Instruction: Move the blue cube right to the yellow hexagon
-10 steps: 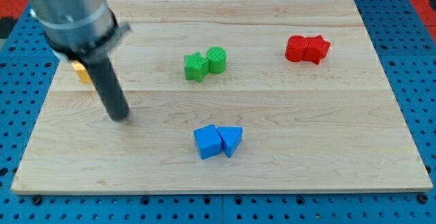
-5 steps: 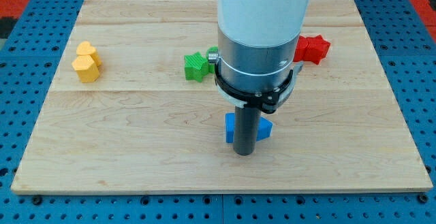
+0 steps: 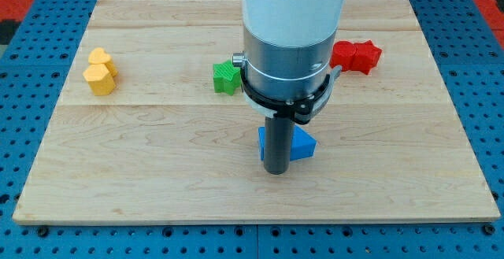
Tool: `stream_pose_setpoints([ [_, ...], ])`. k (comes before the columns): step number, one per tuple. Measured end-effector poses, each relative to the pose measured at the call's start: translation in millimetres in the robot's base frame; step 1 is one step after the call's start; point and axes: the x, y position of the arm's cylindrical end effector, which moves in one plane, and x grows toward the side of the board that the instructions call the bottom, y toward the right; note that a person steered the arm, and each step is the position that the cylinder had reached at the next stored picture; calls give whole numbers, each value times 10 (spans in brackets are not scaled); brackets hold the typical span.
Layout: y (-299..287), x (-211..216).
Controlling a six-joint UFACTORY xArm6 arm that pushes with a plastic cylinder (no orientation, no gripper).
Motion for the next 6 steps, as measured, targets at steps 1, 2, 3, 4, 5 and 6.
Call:
stream_pose_setpoints([
  [1, -7, 0],
  [2, -7, -2],
  [3, -11, -15],
  [4, 67, -150],
  [5, 177, -385],
  [6, -207, -607],
])
